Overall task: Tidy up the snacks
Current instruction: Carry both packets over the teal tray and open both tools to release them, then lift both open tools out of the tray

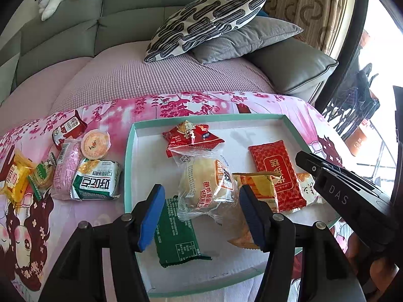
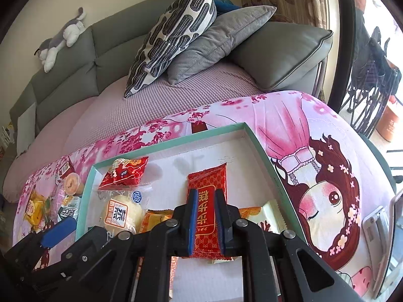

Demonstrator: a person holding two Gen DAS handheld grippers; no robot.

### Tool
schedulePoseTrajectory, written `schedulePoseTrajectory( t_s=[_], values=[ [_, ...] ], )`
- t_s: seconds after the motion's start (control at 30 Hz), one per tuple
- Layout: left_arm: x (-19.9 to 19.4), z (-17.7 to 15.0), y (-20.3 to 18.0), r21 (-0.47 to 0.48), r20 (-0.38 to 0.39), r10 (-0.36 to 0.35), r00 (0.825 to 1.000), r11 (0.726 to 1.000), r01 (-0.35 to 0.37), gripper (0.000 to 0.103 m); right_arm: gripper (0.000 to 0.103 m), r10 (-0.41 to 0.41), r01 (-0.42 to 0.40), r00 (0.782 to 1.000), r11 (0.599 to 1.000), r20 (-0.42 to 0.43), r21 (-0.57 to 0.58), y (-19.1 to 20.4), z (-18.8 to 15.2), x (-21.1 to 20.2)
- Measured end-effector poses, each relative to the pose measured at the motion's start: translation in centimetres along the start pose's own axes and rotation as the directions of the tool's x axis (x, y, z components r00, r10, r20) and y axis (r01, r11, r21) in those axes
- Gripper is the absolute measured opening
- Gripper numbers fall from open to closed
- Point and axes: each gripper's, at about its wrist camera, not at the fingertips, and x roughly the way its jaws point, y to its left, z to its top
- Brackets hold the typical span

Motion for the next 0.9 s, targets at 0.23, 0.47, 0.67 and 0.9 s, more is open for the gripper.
schedulePoseTrajectory(
  t_s=[0.23,0.47,0.67,0.9],
  values=[
    [-0.5,-0.8,1.3,-0.036,-0.018,0.021,1.000,0.999,-0.021,0.063,0.016,0.004,-0.004,1.000,1.000,-0.003,0.000,0.4,-0.9,-1.4],
    [-1.3,-1.5,2.8,-0.074,-0.015,0.059,0.998,0.995,-0.060,0.063,0.016,-0.002,0.002,1.000,1.000,-0.031,0.003,0.9,-2.7,-2.1],
    [-1.5,-2.0,3.7,-0.089,-0.019,0.067,0.998,0.994,-0.069,0.063,0.016,-0.016,0.015,0.997,1.000,-0.072,-0.018,1.6,-3.9,-1.6],
    [-1.4,-2.3,4.1,-0.100,-0.030,0.078,0.997,0.992,-0.080,0.063,0.017,-0.011,0.008,0.997,0.999,-0.075,-0.032,2.1,-3.8,-1.5]
  ],
)
